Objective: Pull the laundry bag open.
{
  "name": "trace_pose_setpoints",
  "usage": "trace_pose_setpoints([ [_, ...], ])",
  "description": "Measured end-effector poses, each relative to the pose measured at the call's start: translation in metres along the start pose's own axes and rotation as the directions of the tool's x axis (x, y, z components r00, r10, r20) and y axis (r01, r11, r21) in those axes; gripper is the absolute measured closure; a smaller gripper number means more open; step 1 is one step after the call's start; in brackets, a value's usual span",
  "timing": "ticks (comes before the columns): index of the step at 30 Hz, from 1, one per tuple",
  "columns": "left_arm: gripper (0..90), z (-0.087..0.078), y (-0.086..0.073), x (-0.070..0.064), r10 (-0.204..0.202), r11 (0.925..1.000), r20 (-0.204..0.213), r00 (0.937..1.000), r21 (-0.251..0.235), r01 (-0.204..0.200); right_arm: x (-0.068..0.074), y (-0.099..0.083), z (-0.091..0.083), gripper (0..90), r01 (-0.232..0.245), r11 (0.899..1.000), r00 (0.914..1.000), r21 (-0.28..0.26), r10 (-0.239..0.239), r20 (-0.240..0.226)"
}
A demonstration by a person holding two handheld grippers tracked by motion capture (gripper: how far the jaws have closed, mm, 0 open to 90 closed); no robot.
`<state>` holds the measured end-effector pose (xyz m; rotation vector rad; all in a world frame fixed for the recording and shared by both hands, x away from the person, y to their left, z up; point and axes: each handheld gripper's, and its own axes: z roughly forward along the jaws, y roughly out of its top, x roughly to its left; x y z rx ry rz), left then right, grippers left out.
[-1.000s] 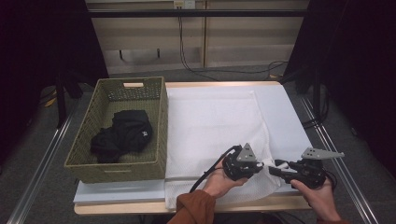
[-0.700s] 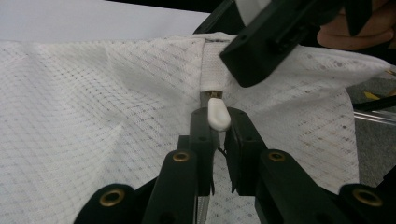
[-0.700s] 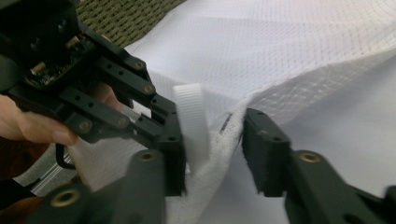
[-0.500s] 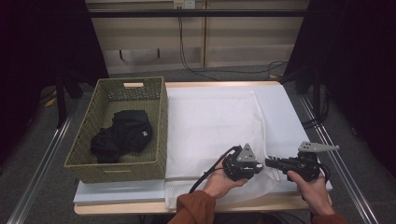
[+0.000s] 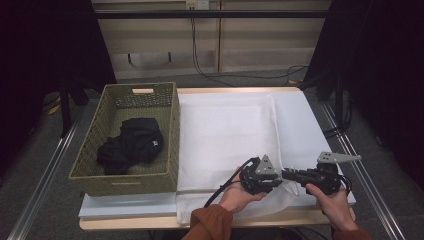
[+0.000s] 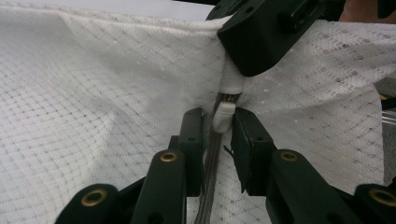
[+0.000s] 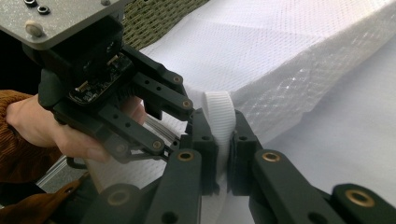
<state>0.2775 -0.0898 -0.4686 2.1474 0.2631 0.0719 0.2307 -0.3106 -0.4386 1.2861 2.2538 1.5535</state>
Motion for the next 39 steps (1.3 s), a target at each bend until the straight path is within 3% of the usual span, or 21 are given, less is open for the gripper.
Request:
trace_pose_setpoints([
  [6, 72.6, 0.0029, -0.0017, -0.0015, 0.004, 1.0000, 0.015, 0.9999, -0.002, -0.004, 0.0036, 0.0009, 0.0061, 84.6, 0.004, 1.000, 1.0000, 0.011, -0.004, -0.004],
  [10, 80.9, 0.0021, -0.0055, -0.0012, -0.007, 1.0000, 0.024, 0.9997, 0.003, 0.006, 0.0056, 0.0016, 0.0072, 84.6, 0.013, 1.000, 0.9999, 0.009, -0.013, 0.002],
  [18, 81.2, -0.0026, -0.0042, -0.0031, -0.014, 0.9999, 0.023, 0.9996, 0.007, 0.014, 0.0046, -0.0004, 0.0037, 84.5, 0.006, 1.000, 0.9999, 0.002, -0.006, 0.014],
  [24, 81.2, -0.0068, -0.0044, -0.0038, -0.027, 0.9992, 0.029, 0.9992, -0.028, 0.028, 0.0018, -0.0025, 0.0015, 84.5, -0.002, 1.000, 0.9993, 0.005, 0.001, 0.038],
  [31, 78.6, -0.0032, -0.0016, -0.0071, -0.014, 0.9997, 0.028, 0.9995, -0.022, 0.015, 0.0037, -0.0034, 0.0052, 84.5, 0.001, 1.000, 0.9995, 0.019, -0.002, 0.032],
  [33, 79.1, 0.0000, -0.0013, -0.0082, 0.001, 1.0000, 0.009, 1.0000, -0.009, -0.001, 0.0050, -0.0025, 0.0063, 84.5, 0.002, 1.000, 0.9998, 0.015, -0.003, 0.022],
  [39, 81.2, 0.0027, -0.0018, -0.0066, -0.016, 0.9999, -0.004, 0.9999, 0.002, 0.016, 0.0079, -0.0031, 0.0083, 84.5, 0.015, 1.000, 0.9998, 0.025, -0.015, 0.015],
])
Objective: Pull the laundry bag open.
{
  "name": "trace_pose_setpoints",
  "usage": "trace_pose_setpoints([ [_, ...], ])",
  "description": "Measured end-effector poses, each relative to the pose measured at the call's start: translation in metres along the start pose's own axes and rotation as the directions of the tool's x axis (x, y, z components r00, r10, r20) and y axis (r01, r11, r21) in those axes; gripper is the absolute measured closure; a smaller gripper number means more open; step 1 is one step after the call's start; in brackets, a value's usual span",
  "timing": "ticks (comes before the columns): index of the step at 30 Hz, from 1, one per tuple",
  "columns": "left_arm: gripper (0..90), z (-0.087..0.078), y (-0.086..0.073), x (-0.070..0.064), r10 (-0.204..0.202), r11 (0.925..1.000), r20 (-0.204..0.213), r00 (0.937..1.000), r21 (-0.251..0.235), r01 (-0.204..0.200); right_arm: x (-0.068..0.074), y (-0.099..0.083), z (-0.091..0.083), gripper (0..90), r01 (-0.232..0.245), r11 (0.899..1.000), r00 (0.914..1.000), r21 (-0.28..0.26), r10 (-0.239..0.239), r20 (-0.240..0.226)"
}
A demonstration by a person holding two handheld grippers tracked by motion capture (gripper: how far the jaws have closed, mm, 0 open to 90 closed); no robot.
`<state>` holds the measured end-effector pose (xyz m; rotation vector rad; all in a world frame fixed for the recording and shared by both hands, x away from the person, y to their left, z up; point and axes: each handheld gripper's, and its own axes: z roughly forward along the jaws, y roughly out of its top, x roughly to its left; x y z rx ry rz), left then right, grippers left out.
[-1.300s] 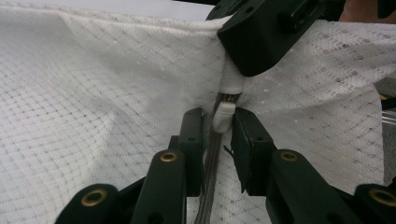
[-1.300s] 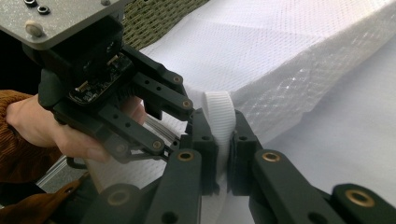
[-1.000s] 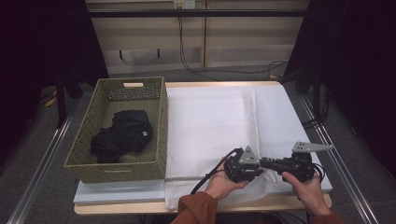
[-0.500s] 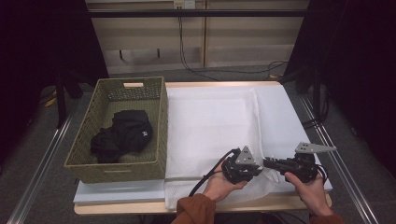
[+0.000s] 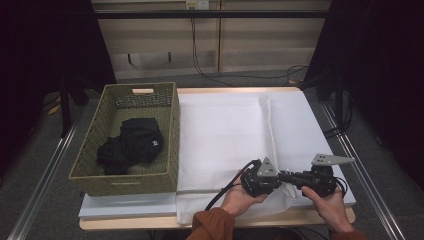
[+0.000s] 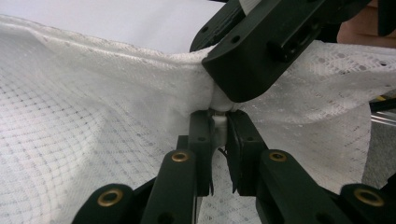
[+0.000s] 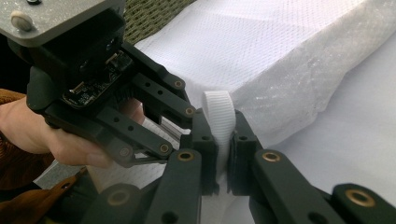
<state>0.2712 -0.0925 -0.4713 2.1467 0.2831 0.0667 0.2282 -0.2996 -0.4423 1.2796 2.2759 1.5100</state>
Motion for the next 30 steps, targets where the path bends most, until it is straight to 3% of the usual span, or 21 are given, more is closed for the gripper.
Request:
trace_pose_setpoints([
  [5, 81.4, -0.002, 0.000, 0.001, -0.013, 0.9999, 0.014, 0.9998, 0.002, 0.013, 0.000, -0.001, -0.003, 84.5, -0.003, 1.000, 1.0000, -0.002, 0.003, 0.003],
  [7, 81.5, -0.003, 0.002, 0.001, -0.011, 0.9995, -0.001, 0.9999, 0.030, 0.011, -0.002, -0.002, -0.004, 84.5, -0.007, 1.000, 1.0000, -0.005, 0.007, 0.007],
  [10, 81.6, -0.002, 0.001, 0.001, -0.011, 0.9999, 0.009, 0.9999, 0.009, 0.011, -0.003, -0.002, -0.005, 84.6, -0.017, 1.000, 0.9998, -0.014, 0.017, 0.009],
  [16, 81.5, -0.005, 0.001, 0.000, 0.004, 0.9993, -0.003, 1.0000, 0.037, -0.004, -0.008, -0.003, -0.007, 84.9, -0.039, 0.999, 0.9992, -0.019, 0.039, 0.003],
  [25, 81.6, -0.007, 0.000, 0.002, -0.019, 0.9995, 0.016, 0.9997, 0.023, 0.019, -0.009, -0.003, -0.008, 85.0, -0.047, 0.999, 0.9989, -0.023, 0.047, 0.007],
  [30, 81.6, -0.009, 0.001, 0.003, -0.034, 0.9985, 0.020, 0.9992, 0.044, 0.033, -0.011, -0.001, -0.007, 85.1, -0.047, 0.999, 0.9989, -0.022, 0.047, 0.005],
])
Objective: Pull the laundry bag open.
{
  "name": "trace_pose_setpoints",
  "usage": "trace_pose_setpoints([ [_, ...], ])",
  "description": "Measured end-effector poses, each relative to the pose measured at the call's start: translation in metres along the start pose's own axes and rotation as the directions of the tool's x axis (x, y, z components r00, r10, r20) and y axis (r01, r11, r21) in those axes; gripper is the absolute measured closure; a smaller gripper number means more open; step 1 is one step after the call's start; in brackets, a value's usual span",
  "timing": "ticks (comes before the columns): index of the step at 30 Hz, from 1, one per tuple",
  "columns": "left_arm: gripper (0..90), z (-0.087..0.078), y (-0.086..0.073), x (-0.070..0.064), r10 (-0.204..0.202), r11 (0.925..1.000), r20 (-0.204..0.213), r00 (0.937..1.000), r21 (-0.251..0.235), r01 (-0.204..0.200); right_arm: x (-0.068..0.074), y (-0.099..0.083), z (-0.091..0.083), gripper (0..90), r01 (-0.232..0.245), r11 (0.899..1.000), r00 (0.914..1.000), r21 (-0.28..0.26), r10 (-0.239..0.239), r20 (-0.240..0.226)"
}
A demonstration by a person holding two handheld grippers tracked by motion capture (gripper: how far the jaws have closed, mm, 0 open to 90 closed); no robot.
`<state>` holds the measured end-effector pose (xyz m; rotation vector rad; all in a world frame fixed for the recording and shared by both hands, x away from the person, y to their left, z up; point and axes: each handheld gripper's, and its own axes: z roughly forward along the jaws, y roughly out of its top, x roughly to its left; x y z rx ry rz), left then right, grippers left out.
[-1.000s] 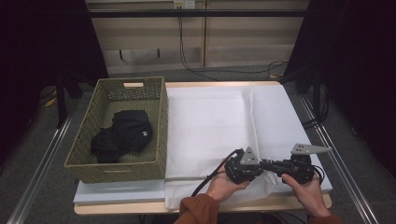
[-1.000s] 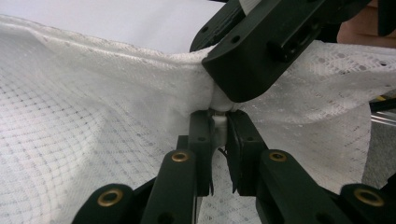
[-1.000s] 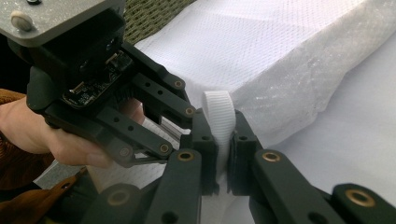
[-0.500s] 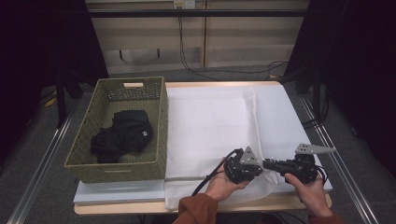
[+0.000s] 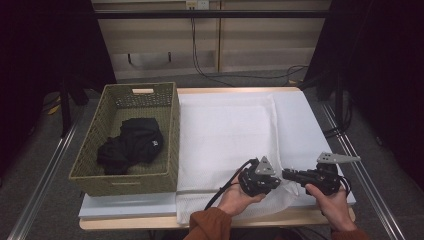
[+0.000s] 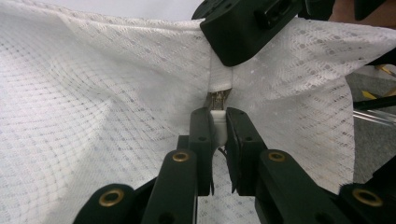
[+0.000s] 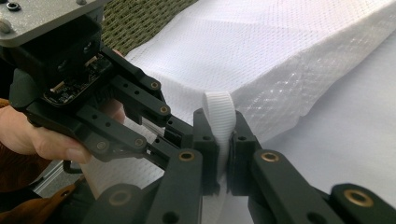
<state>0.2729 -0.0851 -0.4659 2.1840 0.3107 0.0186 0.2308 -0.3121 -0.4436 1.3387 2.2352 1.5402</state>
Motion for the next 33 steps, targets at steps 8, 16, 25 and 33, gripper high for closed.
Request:
trace_pose_setpoints([
  [8, 81.6, -0.001, -0.003, 0.003, -0.003, 1.0000, 0.002, 1.0000, 0.006, 0.003, 0.000, 0.000, 0.000, 85.4, 0.004, 1.000, 1.0000, -0.002, -0.004, 0.006],
  [16, 81.6, -0.004, -0.004, 0.004, -0.002, 1.0000, 0.006, 1.0000, -0.007, 0.002, 0.000, -0.001, 0.000, 85.4, 0.006, 1.000, 1.0000, -0.002, -0.006, 0.008],
  [25, 81.6, -0.010, 0.001, 0.003, 0.041, 0.9982, 0.004, 0.9992, 0.045, -0.041, 0.002, -0.001, 0.001, 85.5, 0.017, 1.000, 0.9998, 0.001, -0.017, 0.005],
  [33, 81.7, -0.009, -0.001, 0.004, 0.026, 0.9992, 0.009, 0.9996, 0.029, -0.026, 0.003, 0.001, 0.001, 85.6, 0.017, 1.000, 0.9998, -0.002, -0.017, 0.008],
])
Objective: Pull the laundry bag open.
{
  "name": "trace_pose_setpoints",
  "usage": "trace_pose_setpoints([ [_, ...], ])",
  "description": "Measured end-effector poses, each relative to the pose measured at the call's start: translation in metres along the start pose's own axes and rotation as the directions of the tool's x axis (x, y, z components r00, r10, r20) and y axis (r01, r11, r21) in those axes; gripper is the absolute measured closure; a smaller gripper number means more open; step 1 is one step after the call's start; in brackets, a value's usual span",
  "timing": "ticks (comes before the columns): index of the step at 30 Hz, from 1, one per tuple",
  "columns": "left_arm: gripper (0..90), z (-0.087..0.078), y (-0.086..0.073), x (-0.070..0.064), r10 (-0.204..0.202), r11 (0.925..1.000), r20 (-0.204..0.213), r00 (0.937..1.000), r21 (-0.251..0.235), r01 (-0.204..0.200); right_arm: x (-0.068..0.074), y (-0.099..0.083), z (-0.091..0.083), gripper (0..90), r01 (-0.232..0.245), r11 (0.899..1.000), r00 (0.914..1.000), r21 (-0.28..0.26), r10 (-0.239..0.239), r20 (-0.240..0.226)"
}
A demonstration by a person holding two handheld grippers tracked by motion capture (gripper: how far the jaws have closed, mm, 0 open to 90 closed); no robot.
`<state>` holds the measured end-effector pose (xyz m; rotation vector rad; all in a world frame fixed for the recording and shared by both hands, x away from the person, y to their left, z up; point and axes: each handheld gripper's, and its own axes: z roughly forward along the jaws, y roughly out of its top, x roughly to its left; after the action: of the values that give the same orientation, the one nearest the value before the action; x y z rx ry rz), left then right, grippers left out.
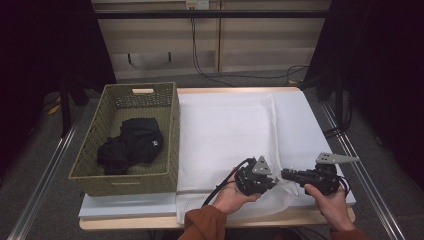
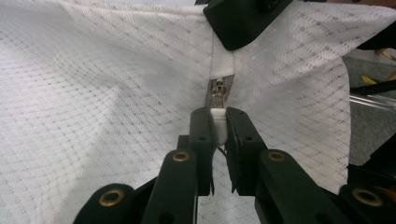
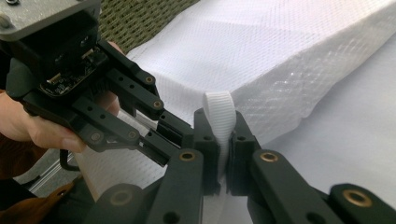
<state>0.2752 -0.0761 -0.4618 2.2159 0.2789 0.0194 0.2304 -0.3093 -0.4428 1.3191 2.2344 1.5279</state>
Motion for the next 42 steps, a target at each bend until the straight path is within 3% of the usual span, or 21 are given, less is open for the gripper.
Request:
trace_pose_setpoints([
  [1, 81.6, 0.000, 0.000, 0.000, 0.001, 0.9999, 0.005, 1.0000, -0.016, -0.001, 0.000, 0.001, 0.000, 85.6, 0.007, 1.000, 1.0000, -0.002, -0.007, -0.001],
  [2, 81.7, -0.002, 0.001, 0.000, 0.005, 0.9999, -0.003, 1.0000, 0.010, -0.005, 0.000, 0.001, -0.001, 85.6, 0.015, 1.000, 0.9999, 0.003, -0.015, 0.002],
  [10, 81.6, 0.003, 0.001, 0.002, 0.025, 0.9994, 0.005, 0.9997, 0.023, -0.025, 0.000, 0.000, 0.000, 85.9, 0.006, 1.000, 1.0000, 0.001, -0.006, -0.005],
  [13, 81.7, 0.003, 0.000, 0.001, 0.007, 0.9999, 0.000, 1.0000, 0.015, -0.007, 0.000, 0.003, -0.004, 86.0, 0.012, 1.000, 0.9999, -0.016, -0.012, 0.000],
  [15, 81.7, 0.003, -0.001, 0.001, 0.028, 0.9985, -0.009, 0.9996, 0.047, -0.027, -0.001, 0.002, -0.004, 86.1, 0.002, 1.000, 1.0000, -0.017, -0.002, 0.005],
  [19, 81.7, 0.001, -0.004, 0.002, -0.007, 0.9999, -0.013, 0.9999, 0.014, 0.007, -0.002, -0.001, -0.003, 86.1, -0.003, 1.000, 1.0000, -0.022, 0.003, -0.005],
  [21, 81.7, 0.002, -0.005, 0.003, 0.000, 0.9999, -0.022, 0.9998, 0.014, 0.000, -0.001, 0.000, -0.003, 86.2, 0.001, 1.000, 1.0000, -0.030, 0.000, 0.000],
  [22, 81.6, 0.000, -0.005, 0.004, 0.019, 0.9985, -0.026, 0.9995, 0.052, -0.018, -0.001, 0.001, -0.003, 86.2, -0.002, 0.999, 1.0000, -0.032, 0.002, -0.002],
  [24, 81.6, 0.002, -0.007, 0.003, 0.002, 0.9998, -0.015, 0.9999, 0.019, -0.002, -0.001, 0.002, -0.005, 86.2, 0.000, 0.999, 1.0000, -0.033, 0.000, 0.006],
  [26, 81.7, 0.001, -0.008, 0.004, 0.016, 0.9988, -0.016, 0.9997, 0.046, -0.015, -0.003, 0.001, -0.007, 86.2, -0.010, 0.999, 0.9999, -0.043, 0.010, 0.001],
  [27, 81.7, 0.002, -0.009, 0.003, -0.008, 0.9996, -0.013, 0.9999, 0.027, 0.009, -0.004, 0.000, -0.008, 86.2, -0.011, 0.999, 0.9999, -0.042, 0.012, 0.004],
  [29, 81.6, 0.002, -0.009, 0.004, 0.014, 0.9989, -0.013, 0.9998, 0.044, -0.013, -0.005, -0.001, -0.008, 86.2, -0.013, 0.999, 0.9999, -0.042, 0.013, 0.006],
  [35, 81.6, -0.001, -0.008, 0.002, 0.022, 0.9981, -0.011, 0.9997, 0.057, -0.021, -0.004, -0.001, -0.009, 86.1, -0.009, 0.999, 0.9999, -0.042, 0.010, 0.007],
  [39, 81.6, -0.001, -0.008, 0.000, 0.015, 0.9991, -0.013, 0.9998, 0.040, -0.015, -0.005, -0.001, -0.011, 86.2, -0.009, 0.999, 0.9999, -0.046, 0.010, 0.012],
  [41, 81.7, -0.002, -0.008, -0.001, 0.032, 0.9976, -0.018, 0.9993, 0.061, -0.031, -0.005, -0.001, -0.012, 86.1, -0.010, 0.999, 0.9998, -0.049, 0.011, 0.015],
  [42, 81.7, -0.001, -0.009, -0.001, 0.021, 0.9990, -0.012, 0.9997, 0.040, -0.020, -0.005, -0.001, -0.013, 86.2, -0.012, 0.999, 0.9998, -0.051, 0.013, 0.015],
])
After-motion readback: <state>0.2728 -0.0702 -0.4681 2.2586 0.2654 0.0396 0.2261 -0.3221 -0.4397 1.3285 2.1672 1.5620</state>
